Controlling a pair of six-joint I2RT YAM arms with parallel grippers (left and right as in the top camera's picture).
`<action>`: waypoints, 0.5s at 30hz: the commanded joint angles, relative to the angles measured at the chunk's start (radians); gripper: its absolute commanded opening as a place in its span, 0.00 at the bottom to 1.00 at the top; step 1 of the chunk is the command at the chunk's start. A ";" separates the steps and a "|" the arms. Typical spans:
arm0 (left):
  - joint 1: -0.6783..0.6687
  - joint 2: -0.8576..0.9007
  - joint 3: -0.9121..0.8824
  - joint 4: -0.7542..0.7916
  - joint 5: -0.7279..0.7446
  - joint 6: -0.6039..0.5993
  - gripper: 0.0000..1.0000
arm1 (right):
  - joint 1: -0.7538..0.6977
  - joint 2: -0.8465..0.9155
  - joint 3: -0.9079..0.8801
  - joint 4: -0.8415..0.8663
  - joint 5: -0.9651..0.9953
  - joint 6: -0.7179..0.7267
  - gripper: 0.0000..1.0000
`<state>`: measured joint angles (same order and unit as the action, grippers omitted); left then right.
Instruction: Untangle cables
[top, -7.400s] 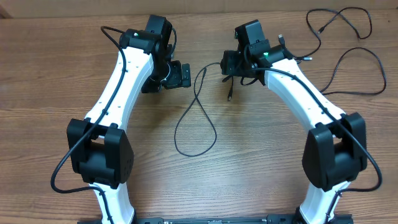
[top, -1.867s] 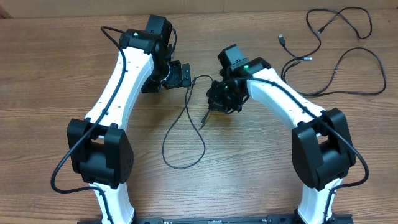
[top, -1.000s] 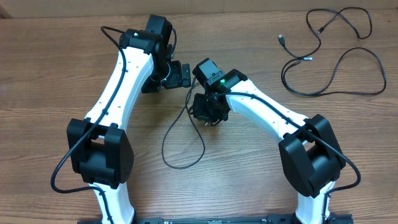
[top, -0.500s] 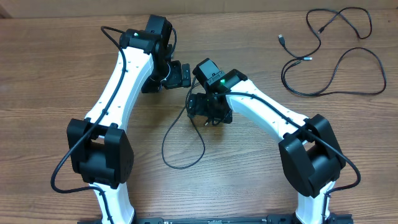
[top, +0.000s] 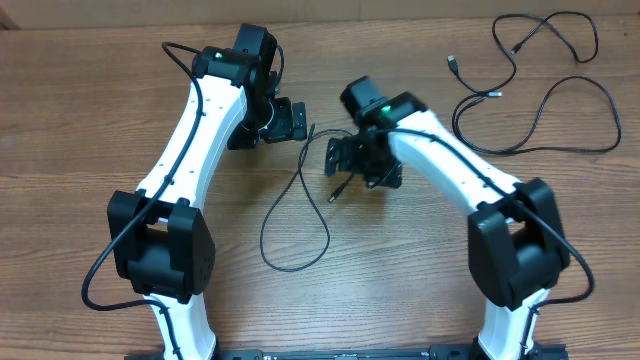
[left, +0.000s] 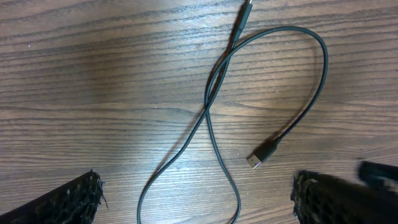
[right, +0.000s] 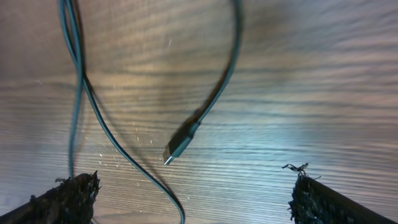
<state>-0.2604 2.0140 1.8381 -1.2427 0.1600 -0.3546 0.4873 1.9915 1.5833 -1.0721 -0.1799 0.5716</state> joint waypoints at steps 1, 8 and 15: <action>-0.002 -0.028 0.022 -0.002 -0.007 0.029 1.00 | -0.029 -0.100 0.041 -0.005 -0.007 -0.033 1.00; -0.002 -0.028 0.022 -0.002 -0.007 0.029 1.00 | -0.099 -0.159 0.042 -0.001 0.000 -0.053 1.00; -0.002 -0.028 0.022 -0.002 -0.007 0.029 1.00 | -0.204 -0.161 0.041 -0.018 0.000 -0.053 1.00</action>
<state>-0.2604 2.0140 1.8381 -1.2423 0.1600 -0.3550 0.3252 1.8542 1.5990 -1.0851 -0.1791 0.5262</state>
